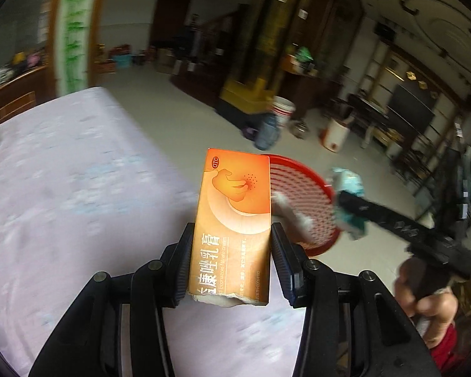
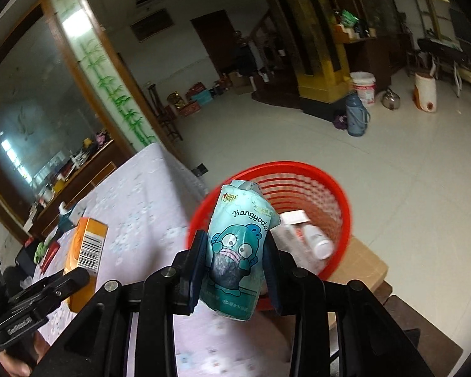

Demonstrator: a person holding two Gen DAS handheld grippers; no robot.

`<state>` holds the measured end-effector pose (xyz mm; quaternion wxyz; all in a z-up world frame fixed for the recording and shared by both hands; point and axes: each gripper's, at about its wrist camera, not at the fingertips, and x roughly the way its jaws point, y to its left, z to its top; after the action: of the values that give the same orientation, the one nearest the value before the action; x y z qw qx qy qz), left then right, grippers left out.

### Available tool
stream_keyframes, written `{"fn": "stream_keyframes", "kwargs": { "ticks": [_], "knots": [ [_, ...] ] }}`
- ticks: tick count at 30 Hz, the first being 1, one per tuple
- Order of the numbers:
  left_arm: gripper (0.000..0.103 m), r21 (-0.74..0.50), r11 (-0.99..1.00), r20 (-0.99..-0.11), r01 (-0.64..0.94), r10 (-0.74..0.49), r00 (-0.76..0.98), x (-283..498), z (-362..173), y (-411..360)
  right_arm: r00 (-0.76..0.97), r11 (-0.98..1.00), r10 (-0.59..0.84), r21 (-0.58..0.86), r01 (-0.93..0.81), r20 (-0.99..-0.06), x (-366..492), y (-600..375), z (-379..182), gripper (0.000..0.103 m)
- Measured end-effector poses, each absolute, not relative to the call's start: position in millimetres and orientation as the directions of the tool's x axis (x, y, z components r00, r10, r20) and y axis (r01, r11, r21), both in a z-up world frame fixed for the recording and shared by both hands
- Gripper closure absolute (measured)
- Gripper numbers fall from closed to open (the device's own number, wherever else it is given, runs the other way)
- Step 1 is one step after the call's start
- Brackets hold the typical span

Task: Collect trash
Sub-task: 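Carry the orange box and teal packet over the wastebasket and open both tools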

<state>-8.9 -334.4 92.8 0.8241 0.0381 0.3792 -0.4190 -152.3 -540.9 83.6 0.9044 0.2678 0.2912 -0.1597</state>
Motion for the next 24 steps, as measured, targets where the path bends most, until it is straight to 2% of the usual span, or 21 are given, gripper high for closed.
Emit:
{"fn": "stream_keyframes", "kwargs": {
  "ticks": [9, 13, 16, 17, 19, 24],
  "knots": [
    [0.058, -0.285, 0.592, -0.684, 0.754, -0.677, 0.273, -5.9, 78.1, -423.4, 0.785, 0.769, -0.111, 0.448, 0.457, -0.609, -157.0, -595.3, 74.5, 0.066],
    [0.058, -0.285, 0.597, -0.695, 0.750, -0.667, 0.268, -0.4, 67.1, -443.1, 0.786, 0.771, -0.124, 0.440, 0.460, -0.605, -145.8, -605.9, 75.4, 0.063],
    [0.058, -0.275, 0.608, -0.701, 0.745, -0.657, 0.277, 2.2, 60.8, -450.5, 0.778, 0.779, -0.133, 0.420, 0.465, -0.614, -131.9, -611.2, 72.5, 0.056],
    [0.056, -0.279, 0.612, -0.703, 0.740, -0.656, 0.277, 2.2, 58.7, -451.1, 0.772, 0.783, -0.132, 0.412, 0.465, -0.621, -126.5, -613.4, 70.3, 0.054],
    [0.040, -0.277, 0.623, -0.706, 0.731, -0.648, 0.284, 4.7, 54.4, -453.6, 0.768, 0.785, -0.124, 0.410, 0.463, -0.629, -119.8, -617.6, 66.6, 0.048],
    [0.038, -0.275, 0.632, -0.705, 0.725, -0.645, 0.295, 1.8, 53.3, -446.5, 0.762, 0.777, -0.155, 0.398, 0.487, -0.629, -128.4, -620.7, 65.5, 0.046]
  ]
}}
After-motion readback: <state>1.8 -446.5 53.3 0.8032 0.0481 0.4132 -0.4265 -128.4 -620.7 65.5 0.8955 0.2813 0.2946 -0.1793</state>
